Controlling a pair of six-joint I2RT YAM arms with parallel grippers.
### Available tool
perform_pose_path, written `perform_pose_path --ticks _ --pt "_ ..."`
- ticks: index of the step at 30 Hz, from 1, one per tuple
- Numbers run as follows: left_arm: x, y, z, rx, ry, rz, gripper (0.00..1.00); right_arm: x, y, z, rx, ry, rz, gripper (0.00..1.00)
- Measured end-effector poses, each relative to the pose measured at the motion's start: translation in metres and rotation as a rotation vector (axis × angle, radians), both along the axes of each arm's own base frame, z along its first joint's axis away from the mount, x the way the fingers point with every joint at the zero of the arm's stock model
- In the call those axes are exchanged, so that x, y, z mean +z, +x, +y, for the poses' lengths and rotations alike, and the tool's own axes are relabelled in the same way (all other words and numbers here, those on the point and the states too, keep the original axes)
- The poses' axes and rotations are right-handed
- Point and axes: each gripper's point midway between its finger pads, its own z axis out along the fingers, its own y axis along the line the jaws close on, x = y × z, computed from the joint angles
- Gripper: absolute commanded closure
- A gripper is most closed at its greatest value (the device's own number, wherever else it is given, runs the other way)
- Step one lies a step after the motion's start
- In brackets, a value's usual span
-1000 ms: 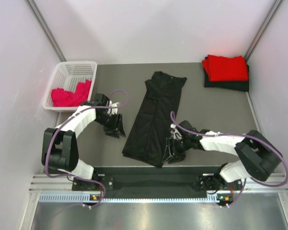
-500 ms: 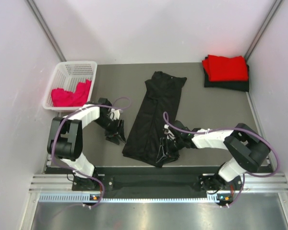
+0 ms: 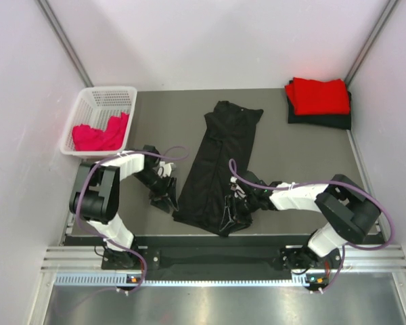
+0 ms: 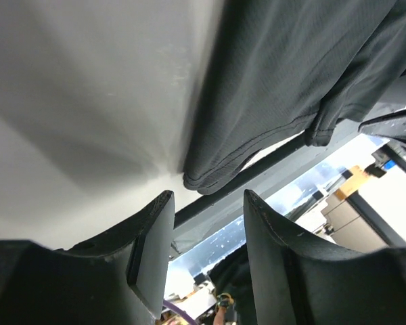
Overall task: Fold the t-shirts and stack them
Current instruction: Fold the tshirt
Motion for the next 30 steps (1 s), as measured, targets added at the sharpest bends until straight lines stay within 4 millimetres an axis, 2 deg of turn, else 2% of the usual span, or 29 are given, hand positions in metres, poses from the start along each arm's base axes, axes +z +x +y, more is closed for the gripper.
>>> perform_pose_path --ticks 10,16,19,21,23,26,27,28,29,30 --pt "-0.011 -0.016 -0.007 -0.051 0.018 0.055 0.55 -0.001 0.001 0.001 -0.006 0.000 -0.001 0.58" --pt "-0.016 -0.017 -0.006 -0.032 0.037 0.086 0.48 -0.001 0.001 0.004 -0.002 0.009 -0.003 0.57" --pt "-0.015 -0.018 -0.007 -0.019 0.041 0.101 0.52 -0.001 0.001 0.004 -0.001 0.011 -0.004 0.57" --pt "-0.016 -0.018 -0.007 -0.016 0.043 0.109 0.61 -0.001 0.001 0.005 0.000 0.012 -0.005 0.58" --pt "-0.018 -0.018 -0.006 -0.015 0.045 0.111 0.65 -0.001 0.000 0.005 0.002 0.012 -0.005 0.59" --pt "-0.020 -0.018 -0.007 -0.013 0.044 0.116 0.80 -0.003 0.000 0.006 0.003 0.012 -0.002 0.64" --pt "-0.020 -0.018 -0.007 -0.015 0.044 0.116 0.84 -0.003 0.000 0.006 0.003 0.013 -0.003 0.68" --pt "-0.021 -0.018 -0.007 -0.016 0.043 0.118 0.94 -0.003 0.000 0.006 0.004 0.012 -0.003 0.70" --pt "-0.021 -0.018 -0.007 -0.014 0.042 0.122 1.00 -0.004 0.001 0.006 0.003 0.009 -0.005 0.73" --pt "-0.022 -0.018 -0.008 -0.016 0.040 0.123 1.00 -0.005 0.001 0.005 0.002 0.006 -0.006 0.79"
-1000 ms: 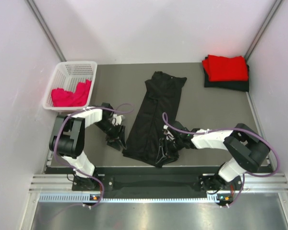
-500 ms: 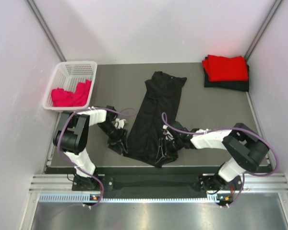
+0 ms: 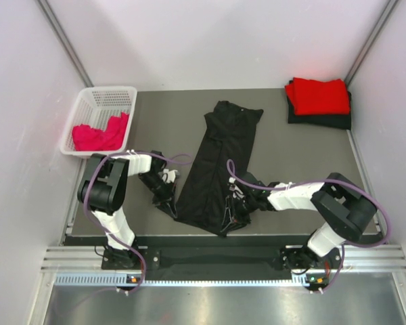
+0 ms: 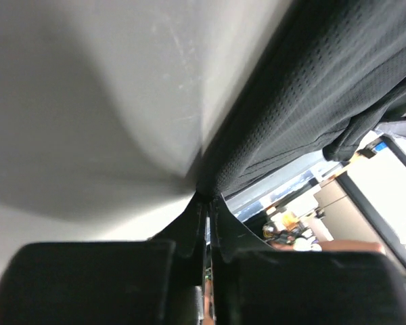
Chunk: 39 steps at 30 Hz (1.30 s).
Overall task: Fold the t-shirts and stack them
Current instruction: Fold the tshirt
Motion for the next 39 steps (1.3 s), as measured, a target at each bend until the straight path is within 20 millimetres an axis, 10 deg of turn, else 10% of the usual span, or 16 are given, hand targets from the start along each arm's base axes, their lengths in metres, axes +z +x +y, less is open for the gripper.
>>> perform_pose_path --ticks 3,12,27,39 --pt "-0.001 0.000 0.000 -0.004 -0.003 0.000 1.00 -0.001 0.001 0.000 0.004 -0.001 -0.008 1.00" --pt "0.020 0.034 -0.009 -0.039 -0.053 -0.108 1.00 0.025 0.014 -0.005 0.010 0.053 -0.120 1.00" --pt "0.089 0.133 -0.038 -0.105 -0.174 -0.400 1.00 0.060 0.095 -0.043 -0.103 0.059 -0.337 1.00" --pt "0.072 0.194 -0.055 -0.131 -0.197 -0.430 1.00 0.071 0.172 -0.059 -0.219 0.052 -0.437 1.00"
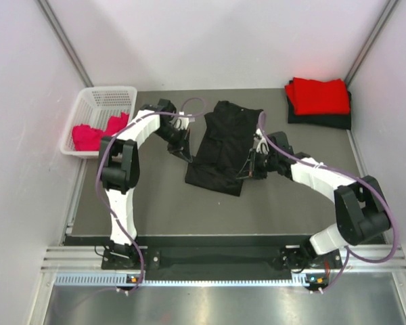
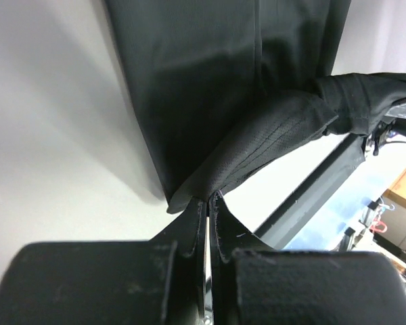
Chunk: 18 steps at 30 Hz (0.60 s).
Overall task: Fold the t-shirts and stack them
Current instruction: Fold the tshirt
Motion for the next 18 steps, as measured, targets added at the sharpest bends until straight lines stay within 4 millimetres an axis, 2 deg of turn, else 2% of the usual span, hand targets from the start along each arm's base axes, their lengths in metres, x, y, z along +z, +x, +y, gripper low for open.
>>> perform_pose_path --ticks 6,11,18 --pt "0.002 0.029 -0.009 -0.004 -0.015 -0.058 1.00 0.002 0.027 -0.007 -0.037 -0.007 -0.050 1.00" --pt "0.003 0.050 -0.018 -0.011 -0.028 -0.106 1.00 -0.001 0.039 -0.010 -0.049 -0.021 -0.062 1.00" --pt "-0.013 0.061 -0.027 -0.023 -0.028 -0.105 1.00 -0.011 0.049 -0.021 -0.072 -0.051 -0.073 1.00"
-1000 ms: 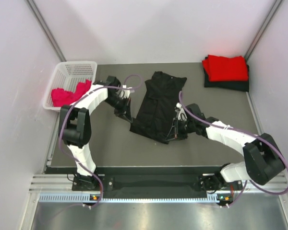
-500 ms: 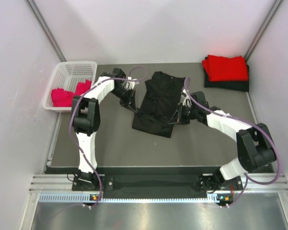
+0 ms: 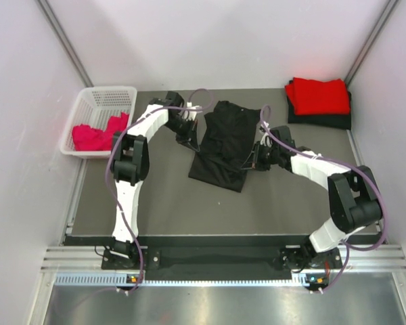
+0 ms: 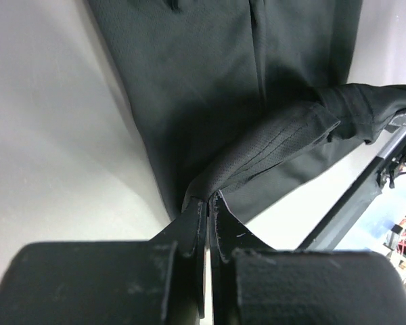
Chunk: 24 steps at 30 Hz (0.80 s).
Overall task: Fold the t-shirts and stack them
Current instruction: Fold the tshirt
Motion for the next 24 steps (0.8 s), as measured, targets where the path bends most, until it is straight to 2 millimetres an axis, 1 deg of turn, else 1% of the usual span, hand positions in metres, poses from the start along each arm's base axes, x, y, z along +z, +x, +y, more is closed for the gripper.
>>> perform_pose_path --ticks 4,8,11,14,15,16,17,18,19,20,23,24 --pt "-0.003 0.008 -0.006 -0.004 -0.004 -0.017 1.00 -0.008 0.009 -0.010 -0.024 -0.019 0.004 1.00" --pt "0.001 0.021 -0.013 -0.011 -0.010 -0.064 1.00 -0.010 0.029 -0.017 -0.042 -0.033 -0.012 1.00" --pt "0.002 0.029 -0.017 -0.014 -0.010 -0.097 1.00 -0.007 0.046 -0.018 -0.049 -0.037 -0.040 1.00" --pt "-0.001 0.034 -0.019 -0.015 -0.005 -0.115 1.00 -0.005 0.059 -0.017 -0.048 -0.037 -0.066 1.00" --pt "-0.002 0.035 -0.019 -0.014 0.001 -0.119 1.00 -0.005 0.061 -0.017 -0.046 -0.038 -0.069 0.98" --pt "-0.003 0.037 -0.019 -0.013 0.005 -0.124 0.95 -0.006 0.064 -0.016 -0.044 -0.039 -0.073 0.89" --pt "-0.005 0.038 -0.020 -0.013 0.012 -0.130 0.89 -0.007 0.066 -0.016 -0.045 -0.039 -0.072 0.66" --pt "-0.007 0.040 -0.020 -0.011 0.023 -0.132 0.87 -0.010 0.067 -0.016 -0.049 -0.041 -0.069 0.49" --pt "-0.009 0.043 -0.019 -0.004 0.038 -0.139 0.85 -0.012 0.068 -0.016 -0.048 -0.046 -0.066 0.42" --pt "-0.009 0.045 -0.019 0.002 0.049 -0.145 0.75 -0.014 0.068 -0.017 -0.044 -0.055 -0.068 0.41" --pt "-0.009 0.051 -0.014 0.020 0.098 -0.177 0.59 -0.015 0.068 -0.021 -0.043 -0.077 -0.070 0.40" --pt "-0.008 0.053 -0.011 0.026 0.116 -0.190 0.55 -0.014 0.068 -0.023 -0.046 -0.082 -0.071 0.40"
